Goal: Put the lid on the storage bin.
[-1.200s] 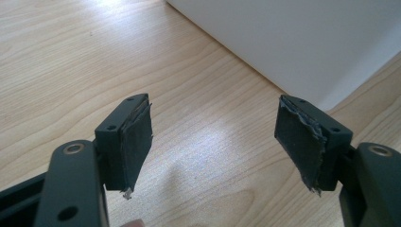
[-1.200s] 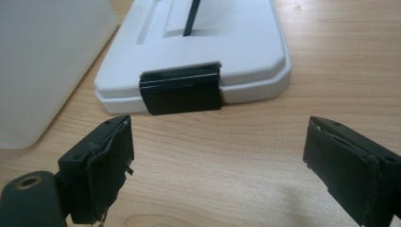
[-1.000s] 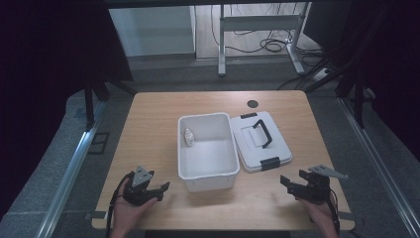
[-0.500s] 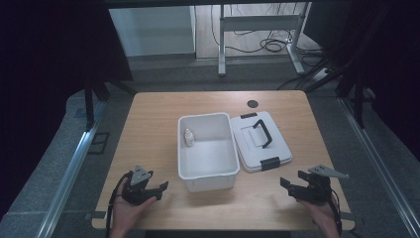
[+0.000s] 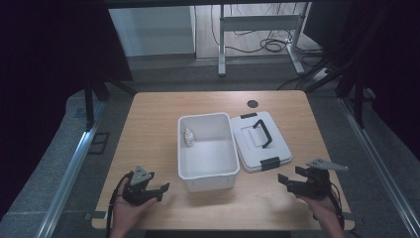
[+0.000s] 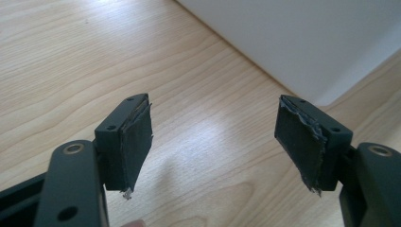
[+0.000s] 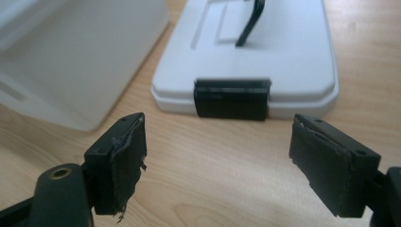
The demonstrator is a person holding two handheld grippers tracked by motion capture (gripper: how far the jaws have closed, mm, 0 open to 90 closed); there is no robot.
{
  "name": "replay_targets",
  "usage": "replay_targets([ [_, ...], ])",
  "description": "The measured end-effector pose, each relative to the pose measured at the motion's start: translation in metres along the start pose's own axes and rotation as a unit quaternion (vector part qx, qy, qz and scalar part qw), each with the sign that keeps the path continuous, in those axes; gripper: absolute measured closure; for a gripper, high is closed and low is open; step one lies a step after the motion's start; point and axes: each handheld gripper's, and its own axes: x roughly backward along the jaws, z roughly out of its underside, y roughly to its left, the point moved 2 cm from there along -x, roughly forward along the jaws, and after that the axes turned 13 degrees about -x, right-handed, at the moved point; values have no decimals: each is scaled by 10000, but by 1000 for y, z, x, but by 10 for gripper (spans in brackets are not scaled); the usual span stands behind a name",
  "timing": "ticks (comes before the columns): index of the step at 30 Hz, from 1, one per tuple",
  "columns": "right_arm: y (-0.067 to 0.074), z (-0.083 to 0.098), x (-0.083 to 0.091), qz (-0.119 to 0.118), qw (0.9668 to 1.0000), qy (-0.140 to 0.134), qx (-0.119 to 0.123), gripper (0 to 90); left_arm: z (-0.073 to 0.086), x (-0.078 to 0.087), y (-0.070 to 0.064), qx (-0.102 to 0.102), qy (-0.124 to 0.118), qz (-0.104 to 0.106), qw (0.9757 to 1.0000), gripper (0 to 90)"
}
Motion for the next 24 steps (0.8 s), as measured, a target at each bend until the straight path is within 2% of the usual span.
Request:
replay_targets([
  [1,0,0,0,0,10000,0,0,203,0,0,0,0,0,0,10000,271],
  [3,3,-16,7,-12,10000,20,25,206,1,-1,0,-69,44,-30,10000,242],
  [5,4,-20,9,-3,10000,25,51,209,1,-2,0,-88,82,-43,9999,234],
  [6,6,-31,13,10,9999,21,135,215,1,-3,-1,-95,102,-49,9999,222],
  [8,7,-36,15,2,9999,24,161,216,1,-4,-1,-97,112,-45,9999,217],
  [9,10,-48,17,-2,9997,40,230,224,0,-4,-1,-111,112,-12,9999,212],
  [11,12,-57,17,13,9996,74,271,228,1,-4,-1,-148,94,18,9998,202],
  [13,14,-65,16,1,9995,119,292,233,1,-3,-1,-153,95,27,9998,194],
  [16,18,-76,10,19,9986,332,407,242,4,-2,2,-122,104,47,9999,193],
  [22,18,-95,-6,-10,9969,718,319,282,4,-3,1,-117,121,55,9998,194],
  [24,17,-101,-11,57,9964,787,321,295,4,-4,1,-120,115,54,9998,194],
])
